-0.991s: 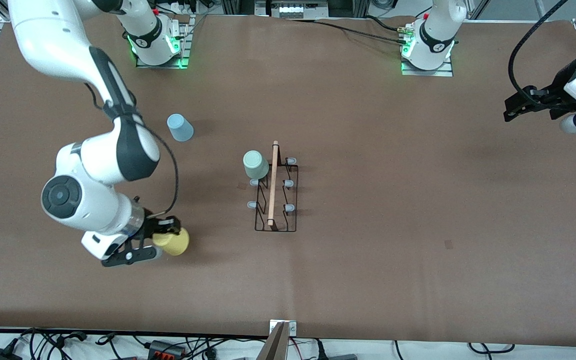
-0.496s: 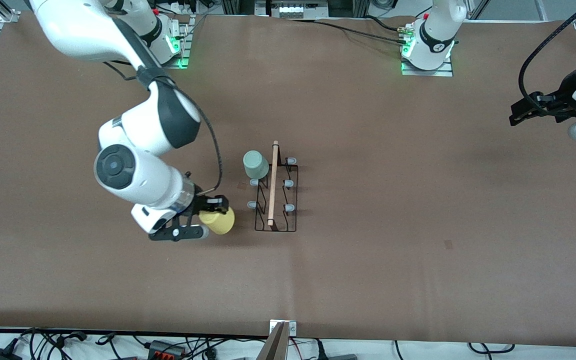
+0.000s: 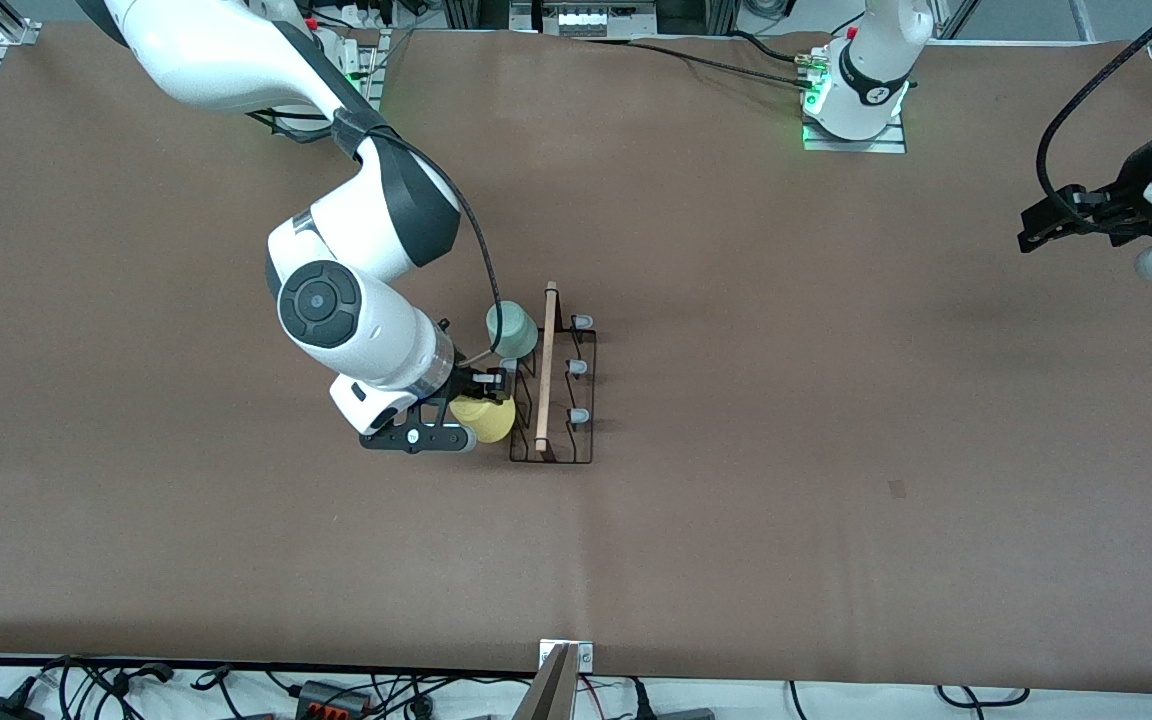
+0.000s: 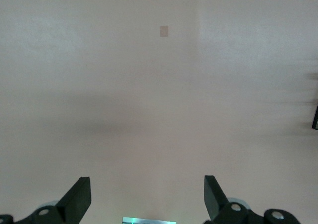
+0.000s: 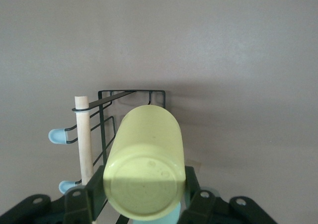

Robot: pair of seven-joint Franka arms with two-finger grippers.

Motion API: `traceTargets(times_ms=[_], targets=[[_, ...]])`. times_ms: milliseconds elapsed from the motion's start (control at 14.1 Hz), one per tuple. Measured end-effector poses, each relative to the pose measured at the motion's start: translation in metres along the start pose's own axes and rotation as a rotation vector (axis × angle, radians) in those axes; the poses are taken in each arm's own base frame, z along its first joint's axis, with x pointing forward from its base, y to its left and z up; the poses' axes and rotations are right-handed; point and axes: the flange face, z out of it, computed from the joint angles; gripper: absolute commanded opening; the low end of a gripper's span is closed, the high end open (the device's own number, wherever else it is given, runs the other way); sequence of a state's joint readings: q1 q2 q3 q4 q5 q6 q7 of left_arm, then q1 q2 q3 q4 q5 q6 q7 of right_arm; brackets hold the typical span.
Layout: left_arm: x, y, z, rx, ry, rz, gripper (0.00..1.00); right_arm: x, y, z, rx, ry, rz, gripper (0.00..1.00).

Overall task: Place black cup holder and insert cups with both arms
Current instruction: 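Hang the yellow cup on a rack peg and open the right gripper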

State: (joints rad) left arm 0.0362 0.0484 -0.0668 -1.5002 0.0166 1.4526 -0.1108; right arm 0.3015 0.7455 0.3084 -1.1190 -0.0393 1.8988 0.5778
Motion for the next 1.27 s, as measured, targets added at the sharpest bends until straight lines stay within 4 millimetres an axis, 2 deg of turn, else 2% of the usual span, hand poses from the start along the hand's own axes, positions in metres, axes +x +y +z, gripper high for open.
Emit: traceTargets(times_ms=[425, 637, 920, 991, 1062, 1133, 1274], targets=[[0.000, 0.000, 0.000, 0.000, 0.000, 0.000, 1.00, 0.000, -0.004, 0.017, -0.003, -0.003, -0.002, 0.30], [0.000, 0.000, 0.001, 0.000, -0.001, 0.000, 1.00, -0.004, -0.012, 0.029, -0.017, 0.000, -0.019, 0.31], [0.005, -0.003, 0.008, 0.000, -0.014, -0.006, 1.00, -0.002, -0.014, 0.044, -0.020, 0.008, -0.025, 0.31], [0.006, -0.004, 0.009, 0.000, -0.016, -0.007, 1.00, -0.002, -0.013, 0.048, -0.028, 0.011, -0.028, 0.38], [0.007, -0.004, 0.009, 0.000, -0.017, -0.007, 1.00, -0.001, -0.013, 0.052, -0.032, 0.015, -0.031, 0.88], [0.007, -0.004, 0.009, 0.000, -0.017, -0.008, 1.00, 0.000, -0.013, 0.055, -0.033, 0.018, -0.033, 1.00], [0.007, -0.006, 0.009, -0.001, -0.016, -0.011, 1.00, 0.000, -0.014, 0.058, -0.034, 0.019, -0.034, 1.00]])
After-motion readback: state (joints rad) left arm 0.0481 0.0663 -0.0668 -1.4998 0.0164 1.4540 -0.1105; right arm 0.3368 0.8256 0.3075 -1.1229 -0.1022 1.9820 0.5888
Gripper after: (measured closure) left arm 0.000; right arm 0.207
